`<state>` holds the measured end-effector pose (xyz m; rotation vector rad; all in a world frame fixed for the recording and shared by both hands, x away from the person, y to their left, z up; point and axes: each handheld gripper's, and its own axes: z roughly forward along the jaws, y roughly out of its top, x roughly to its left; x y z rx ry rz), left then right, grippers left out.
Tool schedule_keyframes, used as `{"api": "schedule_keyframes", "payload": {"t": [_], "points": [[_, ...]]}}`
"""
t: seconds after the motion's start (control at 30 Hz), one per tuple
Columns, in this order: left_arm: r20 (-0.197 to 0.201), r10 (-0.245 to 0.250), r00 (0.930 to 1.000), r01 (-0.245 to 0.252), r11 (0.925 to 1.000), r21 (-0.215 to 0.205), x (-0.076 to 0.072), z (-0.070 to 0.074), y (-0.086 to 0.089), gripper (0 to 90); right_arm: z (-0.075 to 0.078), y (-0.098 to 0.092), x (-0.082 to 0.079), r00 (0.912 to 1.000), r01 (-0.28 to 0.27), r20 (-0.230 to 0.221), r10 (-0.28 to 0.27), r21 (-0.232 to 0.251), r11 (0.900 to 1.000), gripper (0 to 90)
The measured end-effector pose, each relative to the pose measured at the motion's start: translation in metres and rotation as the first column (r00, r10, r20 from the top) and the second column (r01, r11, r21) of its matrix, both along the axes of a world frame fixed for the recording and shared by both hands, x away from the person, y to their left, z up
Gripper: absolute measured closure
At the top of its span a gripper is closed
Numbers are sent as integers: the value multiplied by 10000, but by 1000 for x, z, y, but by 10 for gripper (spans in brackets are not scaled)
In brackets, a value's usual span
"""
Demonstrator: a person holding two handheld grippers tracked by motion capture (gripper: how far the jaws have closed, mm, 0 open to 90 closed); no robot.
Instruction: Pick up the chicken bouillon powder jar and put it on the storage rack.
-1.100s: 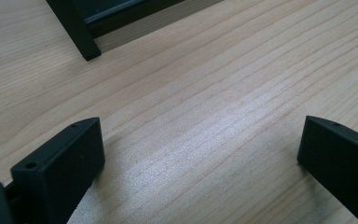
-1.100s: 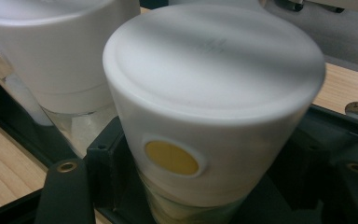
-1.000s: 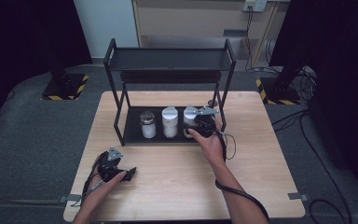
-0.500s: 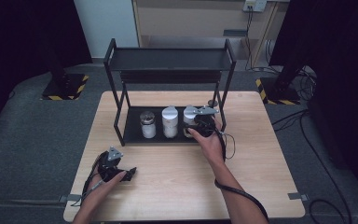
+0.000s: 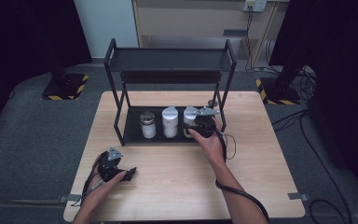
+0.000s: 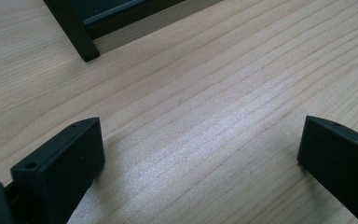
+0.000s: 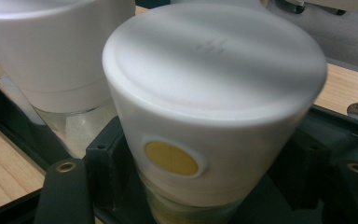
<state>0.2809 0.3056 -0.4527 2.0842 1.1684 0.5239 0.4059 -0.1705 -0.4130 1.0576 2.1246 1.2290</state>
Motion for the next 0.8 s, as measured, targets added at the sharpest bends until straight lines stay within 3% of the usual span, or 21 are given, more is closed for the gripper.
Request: {"api": "schedule_keyframes", "payload": {"t": [0.8], "points": [[3,-4,10000,4,10000,0,0,0,0,0,0,-2,2,9999,-138,-45,137,-31,9999,298]]}}
